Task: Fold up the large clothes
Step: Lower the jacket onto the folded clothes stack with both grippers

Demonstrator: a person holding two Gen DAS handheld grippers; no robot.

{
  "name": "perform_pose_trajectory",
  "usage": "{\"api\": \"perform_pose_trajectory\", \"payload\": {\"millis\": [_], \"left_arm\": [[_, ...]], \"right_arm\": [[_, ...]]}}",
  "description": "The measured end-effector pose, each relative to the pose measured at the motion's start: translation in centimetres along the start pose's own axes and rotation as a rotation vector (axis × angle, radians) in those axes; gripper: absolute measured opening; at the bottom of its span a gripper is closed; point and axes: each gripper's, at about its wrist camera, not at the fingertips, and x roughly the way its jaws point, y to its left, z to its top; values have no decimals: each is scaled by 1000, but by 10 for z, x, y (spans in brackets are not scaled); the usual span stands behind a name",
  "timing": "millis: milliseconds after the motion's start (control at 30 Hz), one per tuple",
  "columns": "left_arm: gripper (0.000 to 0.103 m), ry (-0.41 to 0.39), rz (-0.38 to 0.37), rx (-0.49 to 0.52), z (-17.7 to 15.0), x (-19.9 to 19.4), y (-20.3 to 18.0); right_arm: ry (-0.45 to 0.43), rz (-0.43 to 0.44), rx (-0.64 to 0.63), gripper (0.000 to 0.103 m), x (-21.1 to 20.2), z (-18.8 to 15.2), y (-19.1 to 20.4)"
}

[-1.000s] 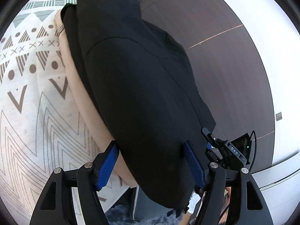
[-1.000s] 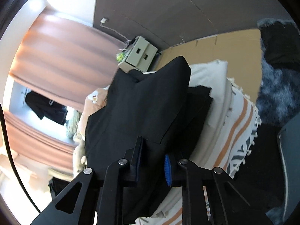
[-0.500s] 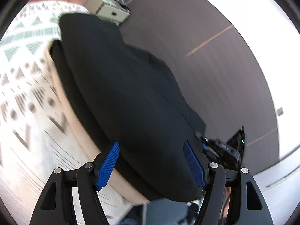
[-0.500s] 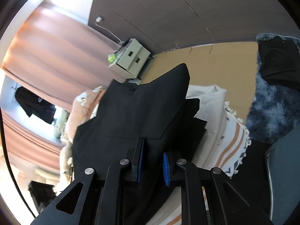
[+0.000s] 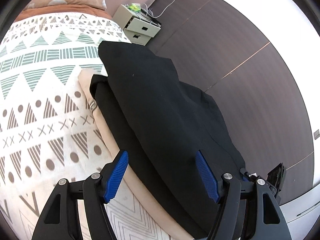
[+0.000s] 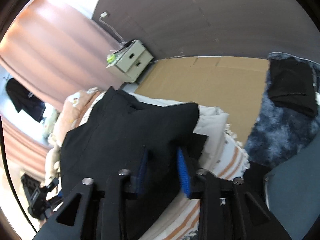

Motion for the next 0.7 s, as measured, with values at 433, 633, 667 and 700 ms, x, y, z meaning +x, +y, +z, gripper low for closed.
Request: {"api": "perform_pose_trajectory", "payload": {"millis": [433,633,667,700], "left_arm": [[54,-4,84,60,50,45,1],[54,7,152,114,55,37,-10],[54,5,157,117,54,33,-12],[54,2,157,118,51,26,-11]], "right_arm": [[-59,-101,34,6,13,8,-2],[-41,-151,-6,16,-4,5,11],[-41,-164,-20,17,-10,3,14],[-39,-166,-28,17,-15,2,17]]}}
